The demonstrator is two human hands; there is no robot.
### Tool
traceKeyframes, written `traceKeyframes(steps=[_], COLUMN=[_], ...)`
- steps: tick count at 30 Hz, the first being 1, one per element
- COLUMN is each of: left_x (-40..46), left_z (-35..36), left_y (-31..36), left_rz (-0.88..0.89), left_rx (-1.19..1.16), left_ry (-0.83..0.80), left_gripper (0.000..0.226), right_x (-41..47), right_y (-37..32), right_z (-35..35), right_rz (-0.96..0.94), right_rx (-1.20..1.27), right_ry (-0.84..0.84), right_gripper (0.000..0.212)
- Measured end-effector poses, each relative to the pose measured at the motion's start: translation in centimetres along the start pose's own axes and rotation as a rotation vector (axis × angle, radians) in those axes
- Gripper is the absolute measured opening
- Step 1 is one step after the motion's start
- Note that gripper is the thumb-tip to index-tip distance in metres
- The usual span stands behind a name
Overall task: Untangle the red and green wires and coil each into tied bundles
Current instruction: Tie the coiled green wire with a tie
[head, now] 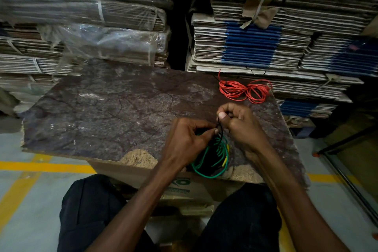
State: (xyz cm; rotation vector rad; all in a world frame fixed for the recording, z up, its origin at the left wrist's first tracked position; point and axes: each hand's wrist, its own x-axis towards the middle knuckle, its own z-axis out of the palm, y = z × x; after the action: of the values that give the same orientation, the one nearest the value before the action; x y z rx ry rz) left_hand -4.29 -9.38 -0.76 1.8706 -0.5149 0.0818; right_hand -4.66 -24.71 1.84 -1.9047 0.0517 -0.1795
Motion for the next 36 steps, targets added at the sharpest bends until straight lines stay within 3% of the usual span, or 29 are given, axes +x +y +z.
traceKeyframes(steps=[7, 20, 26, 31, 33, 36], left_x=[0.2, 1.2, 1.5, 0.4, 0.4, 0.9], left_z=[0.2, 0.4, 0.8, -0.3, -0.7, -0.3], left_y=[-0.3, -1.0, -0.8, -2.8, -2.8, -2.3], left_rz=[0.078, 0.039, 0.031, -0.046, -0.059, -0.060], left_rx=[0.116, 0.101, 0.146, 0.152, 0.130, 0.081], left_ry=[-0.012, -0.010, 0.010, 0.030, 0.045, 0.045], left_gripper=[0.015, 0.013, 0.007, 0.010, 0.011, 0.010], right_x=[0.3, -0.2, -0.7, -0.2, 0.0, -0.4], right_y=[0.2, -0.8, -0.4, -4.5, -5.6, -4.3], right_z=[0.2, 0.4, 1.6, -3.7, -5.9, -4.8], right_rz=[0.068, 0.096, 0.108, -0.046, -0.140, -0.103], right_rx=[0.000, 0.111, 0.043, 0.187, 0.179, 0.016], right_ry=[0.014, 0.070, 0.170, 0.457, 0.390, 0.205], right_gripper=[0.032, 0.031, 0.030, 0.027, 0.024, 0.014])
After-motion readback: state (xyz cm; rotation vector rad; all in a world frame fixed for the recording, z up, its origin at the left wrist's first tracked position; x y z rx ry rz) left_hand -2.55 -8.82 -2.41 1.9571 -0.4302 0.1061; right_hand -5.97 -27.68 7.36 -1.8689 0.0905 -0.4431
